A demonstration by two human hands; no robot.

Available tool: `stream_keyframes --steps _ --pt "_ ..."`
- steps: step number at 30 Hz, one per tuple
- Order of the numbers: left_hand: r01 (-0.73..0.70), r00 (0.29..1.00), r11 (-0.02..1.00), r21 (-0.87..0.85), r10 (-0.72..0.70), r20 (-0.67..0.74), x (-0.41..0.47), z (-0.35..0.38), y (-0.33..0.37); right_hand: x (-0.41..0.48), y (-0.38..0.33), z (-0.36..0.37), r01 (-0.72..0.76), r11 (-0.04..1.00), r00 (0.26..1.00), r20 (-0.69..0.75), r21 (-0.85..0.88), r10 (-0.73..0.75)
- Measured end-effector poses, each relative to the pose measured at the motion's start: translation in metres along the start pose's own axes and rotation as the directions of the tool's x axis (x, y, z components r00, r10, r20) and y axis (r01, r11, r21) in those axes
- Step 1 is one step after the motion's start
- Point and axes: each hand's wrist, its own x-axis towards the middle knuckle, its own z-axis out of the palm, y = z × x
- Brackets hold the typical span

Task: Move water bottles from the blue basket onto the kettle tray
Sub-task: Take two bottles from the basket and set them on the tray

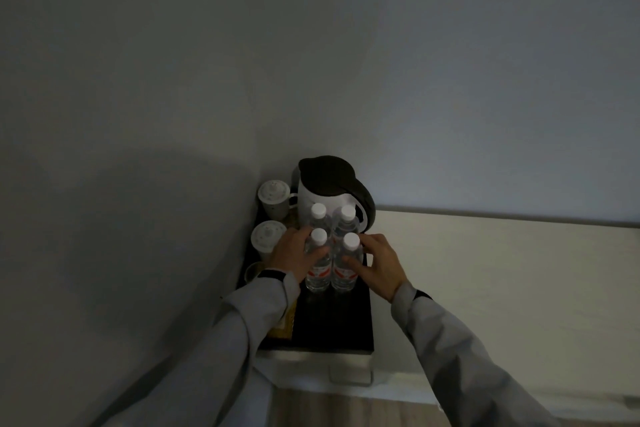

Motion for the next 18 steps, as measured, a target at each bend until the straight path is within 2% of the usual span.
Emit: stream_keyframes --steps 8,13,18 --pt "-0.029 0.999 1.000 0.003 0.029 -0.023 0.0005 0.0001 -0.0020 -0.0010 -0.0016 -0.0001 -0.005 1.000 1.000 0.003 0.009 0.005" --pt "-0.011 0.993 1.000 -0.007 0.010 -0.118 -0.0032 0.0048 -0.0073 0.0010 -0.0015 0.0009 -0.010 1.000 0.999 0.037 0.007 0.010" --pt "-0.013 0.992 1.000 0.010 0.014 -0.123 -0.0029 0.0096 -0.0066 0.0023 -0.0005 0.0021 -0.033 0.999 0.999 0.040 -0.014 0.033"
